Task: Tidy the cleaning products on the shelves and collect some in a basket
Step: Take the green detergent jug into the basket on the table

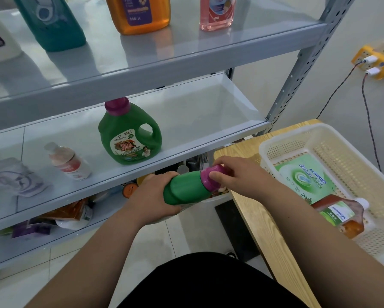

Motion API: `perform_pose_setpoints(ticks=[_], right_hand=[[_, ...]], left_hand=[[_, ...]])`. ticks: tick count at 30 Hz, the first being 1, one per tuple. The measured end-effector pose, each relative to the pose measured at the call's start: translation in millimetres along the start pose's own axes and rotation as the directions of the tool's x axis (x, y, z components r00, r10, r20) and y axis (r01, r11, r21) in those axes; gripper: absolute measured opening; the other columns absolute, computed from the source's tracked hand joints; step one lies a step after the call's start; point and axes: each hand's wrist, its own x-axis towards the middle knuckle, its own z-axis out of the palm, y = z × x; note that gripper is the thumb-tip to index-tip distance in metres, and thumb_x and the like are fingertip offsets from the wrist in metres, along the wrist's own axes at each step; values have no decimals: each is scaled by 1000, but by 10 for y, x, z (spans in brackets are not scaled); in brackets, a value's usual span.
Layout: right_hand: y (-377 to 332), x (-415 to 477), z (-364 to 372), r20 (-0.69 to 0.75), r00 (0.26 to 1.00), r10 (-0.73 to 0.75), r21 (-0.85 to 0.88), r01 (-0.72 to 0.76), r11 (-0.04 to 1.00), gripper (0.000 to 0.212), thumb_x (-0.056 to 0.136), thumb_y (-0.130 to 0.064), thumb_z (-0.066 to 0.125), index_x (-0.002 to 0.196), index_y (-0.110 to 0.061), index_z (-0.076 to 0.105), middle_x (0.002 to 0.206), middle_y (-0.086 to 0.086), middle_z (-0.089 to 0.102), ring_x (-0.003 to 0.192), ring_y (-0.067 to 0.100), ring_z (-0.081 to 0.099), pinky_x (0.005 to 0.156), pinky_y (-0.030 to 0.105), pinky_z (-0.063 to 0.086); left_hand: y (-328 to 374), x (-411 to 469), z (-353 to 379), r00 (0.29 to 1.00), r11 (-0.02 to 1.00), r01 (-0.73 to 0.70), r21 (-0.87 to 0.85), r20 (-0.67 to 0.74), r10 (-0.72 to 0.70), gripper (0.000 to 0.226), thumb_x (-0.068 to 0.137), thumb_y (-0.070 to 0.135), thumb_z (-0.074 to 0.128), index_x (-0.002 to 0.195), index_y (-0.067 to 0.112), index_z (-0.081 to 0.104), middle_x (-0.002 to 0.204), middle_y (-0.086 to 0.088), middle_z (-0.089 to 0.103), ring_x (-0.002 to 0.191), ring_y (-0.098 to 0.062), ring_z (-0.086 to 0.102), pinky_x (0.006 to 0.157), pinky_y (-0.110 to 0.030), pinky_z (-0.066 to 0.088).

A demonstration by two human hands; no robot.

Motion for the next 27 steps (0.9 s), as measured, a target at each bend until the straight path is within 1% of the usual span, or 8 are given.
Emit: perform_pose_setpoints(ticks=[5,9,12,16,20,22,25,27], right_hand=[[2,-98,8,13,992,-128,86,127,988,62,80,-46,64,136,-57,40,131,-18,47,111,7,55,84,24,55],[-4,-68,1,-8,999,-42,-2,42,999,46,77,-70,50,114,-42,54,101,-15,63,90,7,64,70,21,53],[-2,-53,19,-15,998,64,-131,-65,989,61,77,-89,34,92,-33,54,84,-12,63,75,7,62,63,25,50],[-11,-159,-19,28,998,-56,118,52,992,53,77,-62,56,128,-52,42,124,-15,50,106,7,57,81,25,54],[-40,-139,-1,14,1000,7,-58,-6,998,33,90,-61,51,112,-36,52,99,-12,61,87,9,62,73,28,55],[-27,-145,9,1,998,67,-77,-67,995,45,96,-69,44,116,-30,54,98,-13,61,87,12,63,72,30,53],[-48,-255,38,-58,990,-127,-69,123,990,50,93,-66,40,133,-37,42,114,-11,53,92,7,57,71,17,42],[-74,-290,96,-93,979,-183,-132,170,977,41,96,-64,33,120,-33,46,97,-13,54,82,7,55,64,13,37]], left_hand=[[4,8,-51,1000,1000,6,-23,13,-6,73,62,66,78,127,47,51,111,26,63,103,-8,59,85,-37,55],[37,-10,-59,1000,1000,-28,-6,-11,28,68,63,72,73,124,51,51,107,30,62,100,-6,57,82,-31,52],[89,18,-48,999,999,-49,3,22,49,64,65,75,73,121,53,52,104,29,63,100,-9,57,80,-37,55],[96,21,-60,999,999,-33,-1,25,33,64,64,75,72,120,55,50,104,30,62,101,-8,57,80,-39,56],[94,-11,-58,999,999,-32,20,23,32,63,64,74,71,120,54,50,103,30,62,101,-8,55,80,-38,56],[109,-4,-61,998,999,-39,19,47,38,61,65,70,73,119,53,51,103,28,62,101,-10,56,80,-40,56],[115,-9,-97,997,999,-37,-12,63,38,65,63,64,76,122,51,51,107,28,61,104,-11,57,82,-39,55],[119,-16,-105,997,999,-36,-20,74,38,71,62,59,77,127,52,49,109,29,60,105,-11,56,83,-35,54]])
